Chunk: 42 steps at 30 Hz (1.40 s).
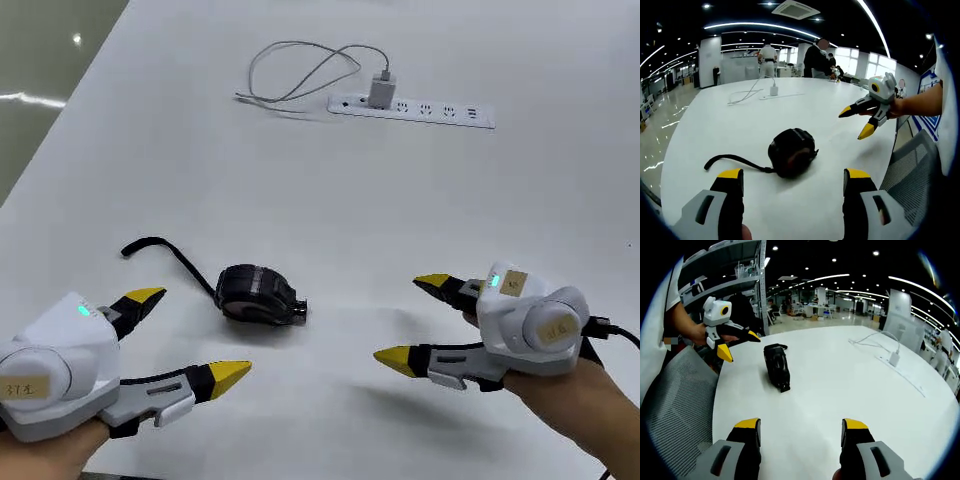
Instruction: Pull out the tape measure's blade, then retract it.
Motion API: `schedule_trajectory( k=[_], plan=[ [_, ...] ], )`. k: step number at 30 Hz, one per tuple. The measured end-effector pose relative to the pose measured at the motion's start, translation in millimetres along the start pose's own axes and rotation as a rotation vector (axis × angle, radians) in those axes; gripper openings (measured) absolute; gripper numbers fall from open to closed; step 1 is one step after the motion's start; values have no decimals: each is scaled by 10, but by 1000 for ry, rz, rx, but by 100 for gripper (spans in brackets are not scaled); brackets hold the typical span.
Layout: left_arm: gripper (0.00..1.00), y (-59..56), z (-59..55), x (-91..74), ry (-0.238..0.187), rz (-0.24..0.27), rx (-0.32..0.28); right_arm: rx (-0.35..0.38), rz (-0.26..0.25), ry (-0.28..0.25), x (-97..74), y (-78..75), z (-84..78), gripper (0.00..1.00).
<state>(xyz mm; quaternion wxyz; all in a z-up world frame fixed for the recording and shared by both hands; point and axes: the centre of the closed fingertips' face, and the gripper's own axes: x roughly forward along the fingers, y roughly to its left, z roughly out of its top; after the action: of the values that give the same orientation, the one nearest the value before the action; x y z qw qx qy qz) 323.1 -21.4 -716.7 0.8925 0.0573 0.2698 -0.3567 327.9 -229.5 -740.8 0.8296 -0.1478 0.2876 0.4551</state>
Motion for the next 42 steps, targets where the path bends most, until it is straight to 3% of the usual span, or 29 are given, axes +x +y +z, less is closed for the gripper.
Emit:
schedule_trajectory(
  k=[8, 23, 42],
  plan=[
    [84, 19, -85, -107, 13, -8, 2, 15, -33, 19, -193, 2, -131, 69],
    [88, 122, -269, -286, 69, 0, 64, 44, -80, 42, -526, 13, -323, 78],
    [94, 212, -387, -491, 95, 22, 80, 84, -117, 62, -783, 84, -532, 84]
  ],
)
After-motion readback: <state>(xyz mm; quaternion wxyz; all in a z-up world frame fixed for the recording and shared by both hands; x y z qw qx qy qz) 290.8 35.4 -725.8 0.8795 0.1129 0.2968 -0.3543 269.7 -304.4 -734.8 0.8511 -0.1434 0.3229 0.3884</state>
